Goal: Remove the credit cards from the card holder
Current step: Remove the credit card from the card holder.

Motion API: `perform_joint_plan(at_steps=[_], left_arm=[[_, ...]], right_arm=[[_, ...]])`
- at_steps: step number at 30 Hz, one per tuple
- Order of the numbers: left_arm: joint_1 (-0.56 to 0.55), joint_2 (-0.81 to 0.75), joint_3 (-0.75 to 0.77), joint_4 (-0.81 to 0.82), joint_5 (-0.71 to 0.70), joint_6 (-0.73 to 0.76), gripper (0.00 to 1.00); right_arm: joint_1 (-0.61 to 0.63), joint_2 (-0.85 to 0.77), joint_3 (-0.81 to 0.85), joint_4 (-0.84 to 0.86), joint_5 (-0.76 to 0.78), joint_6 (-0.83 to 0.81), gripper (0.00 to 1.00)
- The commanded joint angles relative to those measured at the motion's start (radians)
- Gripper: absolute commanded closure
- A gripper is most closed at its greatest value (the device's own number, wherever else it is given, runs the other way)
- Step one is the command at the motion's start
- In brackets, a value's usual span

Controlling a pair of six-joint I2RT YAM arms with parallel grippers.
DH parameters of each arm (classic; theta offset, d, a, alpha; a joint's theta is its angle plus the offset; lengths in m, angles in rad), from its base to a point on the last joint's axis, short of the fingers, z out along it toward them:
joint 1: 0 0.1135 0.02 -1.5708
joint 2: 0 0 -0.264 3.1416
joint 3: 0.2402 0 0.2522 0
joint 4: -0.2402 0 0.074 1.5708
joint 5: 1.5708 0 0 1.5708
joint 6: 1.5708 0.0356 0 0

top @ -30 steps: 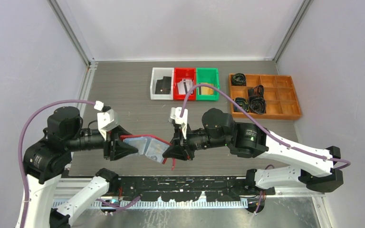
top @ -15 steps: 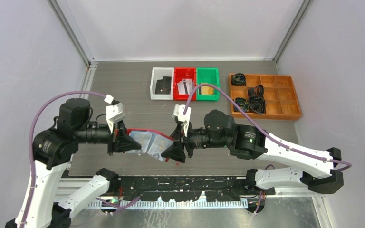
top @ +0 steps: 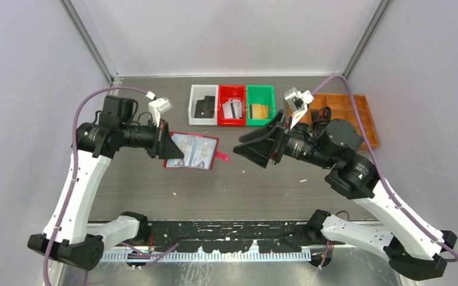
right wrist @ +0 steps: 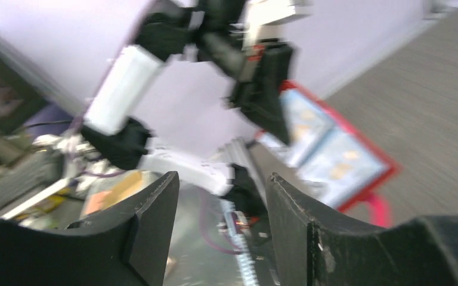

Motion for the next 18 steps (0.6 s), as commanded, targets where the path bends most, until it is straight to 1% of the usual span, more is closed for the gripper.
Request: perform_joint_plan(at_steps=[1, 2, 3, 5, 7, 10, 18], left_arm=[[0.069, 0.019, 0.058, 0.083, 0.149, -0.098, 1.00], [0.073, 0.023, 0.064, 0.089, 0.175, -0.107, 1.00], [0.075, 0.024, 0.066, 0.096, 0.196, -0.116, 1.00], [0.075, 0.014, 0.063, 0.121, 0.229, -0.136, 1.00], [0.075, -0.005, 0.053, 0.153, 0.267, -0.155, 1.00], [0.075, -0.030, 0.036, 0.181, 0.314, -0.174, 1.00], [0.075, -0.061, 0.016, 0.195, 0.352, -0.204, 1.00]], right_arm=[[-0.003, 0.072, -0.066, 0.273, -0.287, 0.279, 0.40], [-0.003, 0.096, -0.096, 0.375, -0.321, 0.367, 0.41], [-0.003, 0.119, -0.130, 0.445, -0.346, 0.416, 0.41], [-0.003, 0.171, -0.177, 0.545, -0.373, 0.481, 0.44], [-0.002, 0.214, -0.200, 0.612, -0.384, 0.512, 0.45], [-0.002, 0.261, -0.211, 0.667, -0.392, 0.529, 0.46], [0.000, 0.328, -0.215, 0.716, -0.402, 0.537, 0.50]])
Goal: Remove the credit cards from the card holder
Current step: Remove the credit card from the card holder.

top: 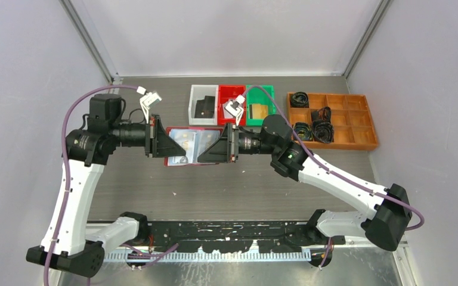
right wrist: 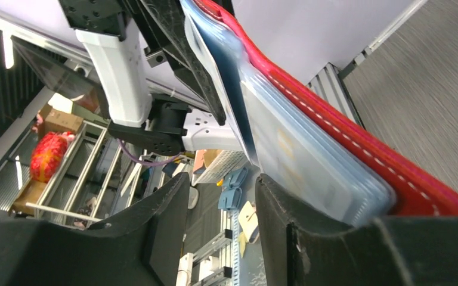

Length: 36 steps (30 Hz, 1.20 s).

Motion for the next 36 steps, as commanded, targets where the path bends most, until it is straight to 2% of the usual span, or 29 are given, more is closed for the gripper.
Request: perform_joint_plan(at_steps=[1, 14, 18, 24, 31, 36], left_arm=[[0.004, -0.027, 0.001, 0.064, 0.096, -0.042, 1.00], [0.004, -0.049, -0.038, 0.178, 0.106, -0.159, 0.99], [0.003, -0.064, -0.057, 0.223, 0.093, -0.208, 0.99], [0.004, -0.074, -0.084, 0.210, 0.088, -0.195, 0.99], [0.004, -0.084, -0.093, 0.199, 0.113, -0.188, 0.90], [0.004, -0.087, -0.096, 0.221, 0.156, -0.222, 0.81]], right_arm=[[-0.002, -0.009, 0.026, 0.145, -0.032, 0.029, 0.51], [0.005, 0.048, 0.067, 0.165, -0.031, 0.035, 0.54], [0.015, 0.068, 0.084, 0.205, -0.022, 0.049, 0.62], [0.018, 0.077, 0.077, 0.287, -0.011, 0.093, 0.79], [0.017, 0.031, -0.005, 0.329, 0.020, 0.102, 0.97], [0.017, -0.013, -0.066, 0.311, 0.048, 0.066, 0.99]])
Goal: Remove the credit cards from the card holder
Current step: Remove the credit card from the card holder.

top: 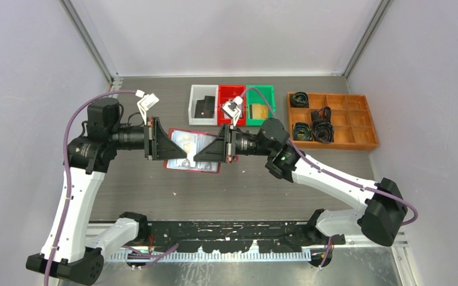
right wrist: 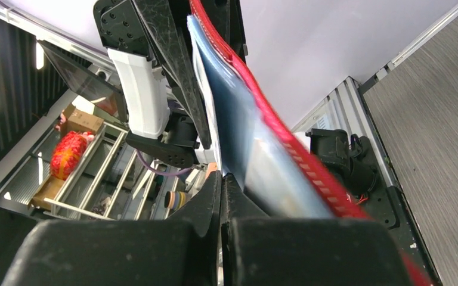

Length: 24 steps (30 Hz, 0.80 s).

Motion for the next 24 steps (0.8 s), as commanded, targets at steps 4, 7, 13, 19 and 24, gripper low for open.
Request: perform_joint_plan(at_steps=[4, 7, 13, 19, 24], left_arm=[[-0.004, -0.023, -0.009, 0.089, 0.094, -0.060, 0.81], [-0.005, -0.031, -0.025, 0.117, 0.087, -0.079, 0.95], [-0.004, -0.033, -0.019, 0.154, 0.059, -0.106, 1.00], [-0.004, -0.039, -0.020, 0.157, 0.071, -0.112, 1.00], [-0.004, -0.042, -0.010, 0.152, 0.068, -0.112, 1.00]], right_arm=[[0.002, -0.106, -0.060, 0.044, 0.068, -0.046, 0.99], [0.003, -0.123, -0.075, 0.032, 0.079, -0.055, 0.99], [0.029, -0.117, -0.090, 0.028, 0.069, -0.070, 0.98], [0.034, -0.066, -0.058, 0.177, 0.075, 0.000, 0.75], [0.032, -0.012, 0.023, 0.241, 0.063, 0.029, 0.71]])
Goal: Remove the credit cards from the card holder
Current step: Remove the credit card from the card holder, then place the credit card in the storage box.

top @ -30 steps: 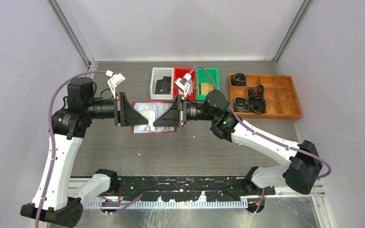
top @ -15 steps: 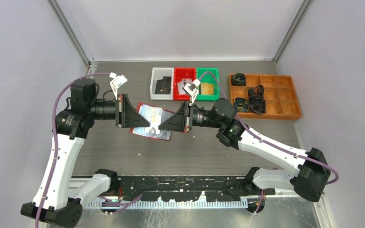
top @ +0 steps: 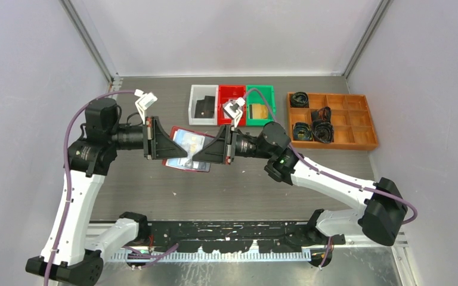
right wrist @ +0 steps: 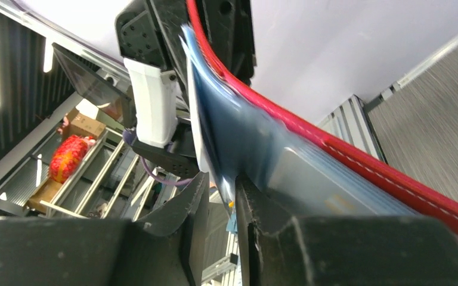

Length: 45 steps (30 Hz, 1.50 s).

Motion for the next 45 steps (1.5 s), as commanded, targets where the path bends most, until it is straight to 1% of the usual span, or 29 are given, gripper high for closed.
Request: perform_joint_plan(at_steps=[1, 4, 6, 13, 15, 17, 19, 20, 21, 23, 26, 27, 28, 30, 32, 33, 35, 40, 43, 45], left_arm=[[0.000, -0.021, 0.030, 0.048, 0.031, -0.014, 1.00], [0.000, -0.022, 0.040, 0.036, 0.031, -0.005, 1.00], [0.000, -0.026, 0.044, 0.035, 0.025, -0.002, 1.00], [0.001, -0.013, 0.065, 0.047, 0.014, -0.003, 1.00], [0.001, -0.011, 0.073, 0.047, 0.009, 0.000, 1.00], [0.002, -0.010, 0.081, 0.041, 0.009, 0.011, 1.00], [0.003, -0.010, 0.092, 0.014, 0.010, 0.048, 1.00], [0.005, -0.007, 0.104, -0.011, 0.006, 0.072, 1.00], [0.005, -0.005, 0.114, -0.037, 0.000, 0.101, 1.00], [0.004, -0.004, 0.129, -0.086, -0.020, 0.151, 1.00], [0.005, -0.012, 0.142, -0.145, -0.055, 0.220, 1.00], [0.005, -0.015, 0.145, -0.163, -0.072, 0.244, 1.00], [0.004, -0.020, 0.147, -0.182, -0.093, 0.267, 1.00], [0.005, -0.029, 0.154, -0.216, -0.129, 0.313, 1.00], [0.005, -0.033, 0.161, -0.247, -0.140, 0.348, 1.00], [0.004, -0.036, 0.161, -0.253, -0.142, 0.352, 1.00], [0.005, -0.041, 0.162, -0.261, -0.143, 0.357, 1.00], [0.005, -0.053, 0.156, -0.269, -0.138, 0.370, 1.00], [0.005, -0.054, 0.154, -0.268, -0.132, 0.369, 1.00], [0.005, -0.055, 0.156, -0.267, -0.130, 0.368, 1.00]], right_arm=[[0.002, 0.024, 0.090, 0.171, -0.008, 0.046, 0.72], [-0.003, 0.018, 0.064, 0.221, -0.009, 0.072, 0.82], [-0.005, -0.007, 0.031, 0.222, -0.002, 0.070, 0.85], [-0.011, -0.128, -0.097, 0.064, 0.021, -0.018, 0.89], [-0.024, -0.158, -0.122, 0.021, 0.016, -0.034, 0.89], [-0.052, -0.192, -0.134, -0.037, 0.000, -0.051, 0.92], [-0.113, -0.230, -0.109, -0.175, -0.032, -0.109, 0.94], [-0.151, -0.244, -0.074, -0.302, -0.041, -0.161, 0.96], [-0.195, -0.251, -0.005, -0.439, -0.037, -0.239, 0.97], [-0.283, -0.226, 0.110, -0.683, -0.010, -0.363, 0.99], [-0.419, -0.109, 0.252, -0.853, -0.024, -0.449, 0.99], [-0.444, -0.035, 0.306, -0.894, -0.022, -0.483, 0.99], [-0.463, 0.004, 0.355, -0.940, -0.010, -0.515, 0.99], [-0.477, 0.136, 0.478, -1.053, 0.074, -0.602, 0.99], [-0.479, 0.306, 0.618, -1.171, 0.195, -0.695, 0.99], [-0.484, 0.373, 0.684, -1.209, 0.226, -0.723, 0.99], [-0.490, 0.494, 0.805, -1.262, 0.294, -0.769, 0.99], [-0.501, 0.732, 1.058, -1.313, 0.364, -0.829, 0.99], [-0.501, 0.861, 1.205, -1.371, 0.366, -0.855, 0.99], [-0.502, 0.929, 1.271, -1.381, 0.369, -0.860, 0.99]])
